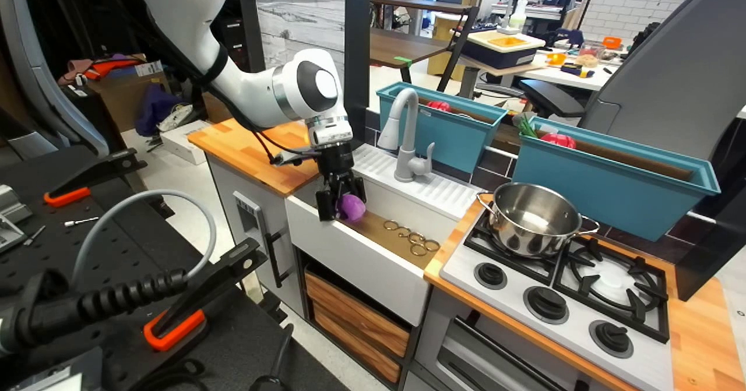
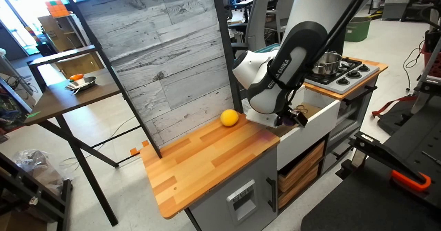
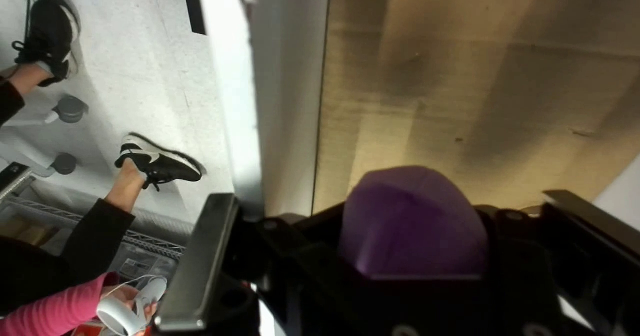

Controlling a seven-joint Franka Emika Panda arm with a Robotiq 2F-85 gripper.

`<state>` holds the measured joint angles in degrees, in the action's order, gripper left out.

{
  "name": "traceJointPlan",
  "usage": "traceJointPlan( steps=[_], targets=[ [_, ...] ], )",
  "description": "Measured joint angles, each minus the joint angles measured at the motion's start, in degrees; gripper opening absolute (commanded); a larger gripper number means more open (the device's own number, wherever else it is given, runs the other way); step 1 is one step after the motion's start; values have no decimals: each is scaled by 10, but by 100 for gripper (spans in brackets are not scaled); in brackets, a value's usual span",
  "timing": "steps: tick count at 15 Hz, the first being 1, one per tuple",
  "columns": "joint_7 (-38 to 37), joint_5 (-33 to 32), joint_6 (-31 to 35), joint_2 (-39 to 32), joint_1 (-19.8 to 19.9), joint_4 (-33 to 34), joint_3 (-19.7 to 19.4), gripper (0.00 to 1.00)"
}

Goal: Pick the purple object and put it in the sink

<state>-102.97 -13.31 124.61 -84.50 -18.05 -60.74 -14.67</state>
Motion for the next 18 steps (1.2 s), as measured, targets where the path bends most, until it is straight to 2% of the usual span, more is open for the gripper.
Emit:
traceJointPlan(
  steps=[1,8,10,18],
  targets=[
    [0,0,-14,-7,0,15,1,47],
    [-24,-1,25,-4,-10,37,24,96],
    [-29,0,12,-3,-15,46,29,100],
    [-19,0,-11,23,-15,32,54,100]
  ],
)
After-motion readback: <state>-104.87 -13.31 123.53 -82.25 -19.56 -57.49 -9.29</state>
